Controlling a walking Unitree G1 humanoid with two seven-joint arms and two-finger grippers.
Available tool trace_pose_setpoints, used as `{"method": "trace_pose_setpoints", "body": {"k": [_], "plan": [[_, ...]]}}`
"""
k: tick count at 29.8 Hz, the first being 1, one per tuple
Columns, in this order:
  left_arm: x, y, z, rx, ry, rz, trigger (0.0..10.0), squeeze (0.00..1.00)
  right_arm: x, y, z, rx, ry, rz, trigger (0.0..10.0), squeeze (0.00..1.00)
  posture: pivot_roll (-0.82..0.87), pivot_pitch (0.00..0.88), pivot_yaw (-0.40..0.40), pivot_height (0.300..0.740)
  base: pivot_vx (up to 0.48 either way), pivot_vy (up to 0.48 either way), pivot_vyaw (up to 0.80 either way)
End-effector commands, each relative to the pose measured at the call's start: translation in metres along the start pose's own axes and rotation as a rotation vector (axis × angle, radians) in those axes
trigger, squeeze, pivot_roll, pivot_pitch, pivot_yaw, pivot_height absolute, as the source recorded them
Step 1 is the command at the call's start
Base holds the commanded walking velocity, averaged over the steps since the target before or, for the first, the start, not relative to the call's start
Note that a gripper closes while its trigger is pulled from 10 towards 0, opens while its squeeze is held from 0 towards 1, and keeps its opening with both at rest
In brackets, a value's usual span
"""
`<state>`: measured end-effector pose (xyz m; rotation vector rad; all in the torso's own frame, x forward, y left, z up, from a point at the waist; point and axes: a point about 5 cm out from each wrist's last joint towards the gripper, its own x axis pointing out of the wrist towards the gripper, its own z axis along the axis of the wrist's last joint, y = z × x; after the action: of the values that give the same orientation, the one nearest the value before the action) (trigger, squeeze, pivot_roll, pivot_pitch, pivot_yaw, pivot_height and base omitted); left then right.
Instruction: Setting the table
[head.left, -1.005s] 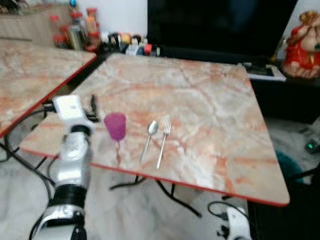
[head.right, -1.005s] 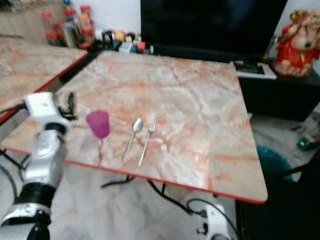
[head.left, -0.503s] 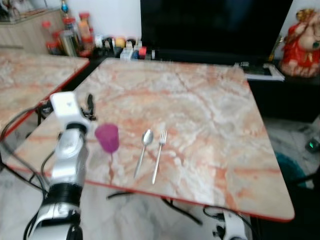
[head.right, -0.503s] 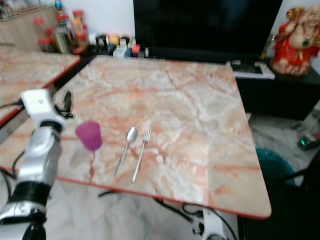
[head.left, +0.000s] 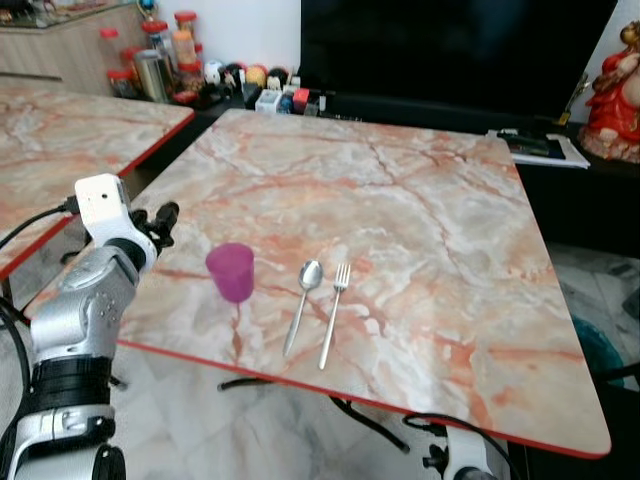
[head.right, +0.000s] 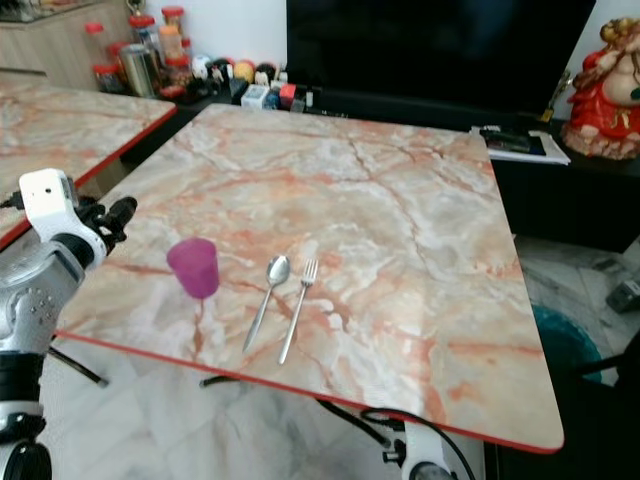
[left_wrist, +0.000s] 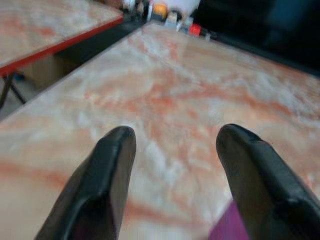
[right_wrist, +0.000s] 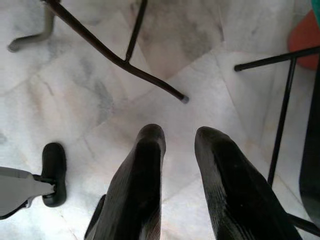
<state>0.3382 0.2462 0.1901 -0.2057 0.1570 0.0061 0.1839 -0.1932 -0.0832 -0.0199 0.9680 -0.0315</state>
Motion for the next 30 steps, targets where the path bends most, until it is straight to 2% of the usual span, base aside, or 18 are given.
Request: {"method": "trace_pose_setpoints", "body": {"k": [1,4,9,12,16,20,21,26,30], "plan": [[-0.005,0.002,-0.006,-0.027,0.070,-0.021,10.0,1.00,0.000,0.000,0.000,-0.008,0.004,0.003,10.0,0.00,0.08,0.000,-0.030,0.740,0.000,0.000,0.00],[-0.011,-0.006,-0.013,-0.040,0.163,-0.092,10.0,1.00,0.000,0.000,0.000,-0.010,0.006,0.005,10.0,0.00,0.08,0.000,-0.027,0.740,0.000,0.000,0.00],[-0.011,-0.019,-0.026,-0.076,0.207,-0.166,10.0,1.00,0.000,0.001,-0.001,-0.011,0.010,0.007,10.0,0.00,0.09,0.000,-0.026,0.740,0.000,0.000,0.00],[-0.006,-0.030,-0.032,-0.142,0.227,-0.219,10.0,1.00,0.000,0.001,-0.001,-0.011,0.011,0.010,10.0,0.00,0.08,0.000,-0.021,0.740,0.000,0.000,0.00],[-0.001,-0.035,-0.033,-0.170,0.242,-0.231,10.0,1.00,0.000,0.002,-0.001,-0.010,0.012,0.013,10.0,0.00,0.08,0.000,-0.014,0.740,0.000,0.000,0.00],[0.007,-0.034,-0.028,-0.136,0.236,-0.183,10.0,1.00,0.000,0.004,-0.002,-0.003,0.012,0.014,10.0,0.00,0.08,0.000,-0.006,0.740,0.000,0.000,0.00],[0.008,-0.033,-0.027,-0.126,0.229,-0.171,10.0,0.00,0.000,0.004,-0.002,-0.003,0.012,0.014,10.0,0.00,0.08,0.000,-0.005,0.740,0.000,0.000,0.00],[0.013,-0.026,-0.013,-0.114,0.176,-0.109,10.0,0.00,0.000,0.005,-0.002,0.000,0.013,0.017,10.0,0.00,0.08,0.000,-0.002,0.740,0.000,0.000,0.00],[0.014,-0.017,-0.014,-0.065,0.202,-0.055,10.0,0.00,0.000,0.005,-0.001,0.002,0.013,0.018,10.0,0.00,0.09,0.000,0.002,0.740,0.000,0.000,0.00]]}}
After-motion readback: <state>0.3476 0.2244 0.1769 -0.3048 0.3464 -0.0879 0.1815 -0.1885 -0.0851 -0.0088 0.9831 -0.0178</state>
